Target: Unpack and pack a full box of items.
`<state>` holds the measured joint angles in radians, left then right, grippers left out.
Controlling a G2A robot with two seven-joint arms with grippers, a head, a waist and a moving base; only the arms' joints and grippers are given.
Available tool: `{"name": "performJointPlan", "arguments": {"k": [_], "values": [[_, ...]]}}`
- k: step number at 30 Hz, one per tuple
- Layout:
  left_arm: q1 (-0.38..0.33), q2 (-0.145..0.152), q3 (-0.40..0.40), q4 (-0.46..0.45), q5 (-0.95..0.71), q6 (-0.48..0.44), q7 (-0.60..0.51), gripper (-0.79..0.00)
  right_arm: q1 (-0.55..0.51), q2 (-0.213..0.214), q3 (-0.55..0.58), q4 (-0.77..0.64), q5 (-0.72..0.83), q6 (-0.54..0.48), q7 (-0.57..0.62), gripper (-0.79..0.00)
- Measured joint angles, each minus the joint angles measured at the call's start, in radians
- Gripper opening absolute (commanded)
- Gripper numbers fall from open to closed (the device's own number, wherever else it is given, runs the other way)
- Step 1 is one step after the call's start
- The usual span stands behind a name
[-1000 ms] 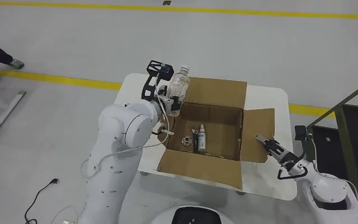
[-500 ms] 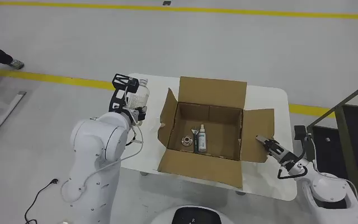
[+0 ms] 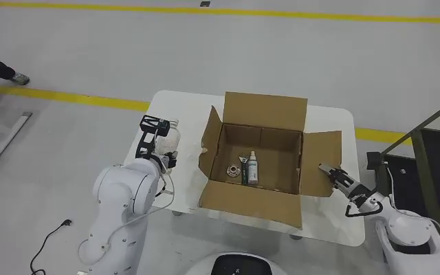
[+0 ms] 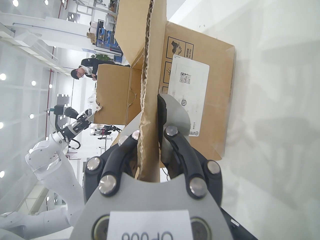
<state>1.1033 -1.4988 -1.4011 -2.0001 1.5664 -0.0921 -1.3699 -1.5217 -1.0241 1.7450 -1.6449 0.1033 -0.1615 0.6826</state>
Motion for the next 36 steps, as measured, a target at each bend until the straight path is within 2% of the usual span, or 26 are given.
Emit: {"name": "performJointPlan", "arguments": {"k": [7,10,18,26,36], "values": [[0.005,0.0,0.002,0.004,-0.002,-0.001,0.005,-0.785,0.001,0.004,0.02,0.014,0.006,-0.01,0.012,-0.785],[0.036,0.002,0.011,0.035,0.002,-0.006,0.064,-0.785,0.001,0.005,0.029,0.026,0.008,-0.018,0.019,-0.785],[0.091,0.012,0.006,0.152,0.026,-0.033,0.151,-0.785,-0.002,0.012,0.051,0.052,0.005,-0.038,0.057,-0.785],[0.131,0.018,0.003,0.288,0.065,0.016,0.268,-0.785,0.008,0.014,0.05,0.067,0.007,-0.045,0.064,-0.785],[0.113,0.02,0.006,0.449,0.042,0.039,0.384,-0.785,0.021,0.016,0.038,0.078,0.01,-0.056,0.072,-0.785]]}}
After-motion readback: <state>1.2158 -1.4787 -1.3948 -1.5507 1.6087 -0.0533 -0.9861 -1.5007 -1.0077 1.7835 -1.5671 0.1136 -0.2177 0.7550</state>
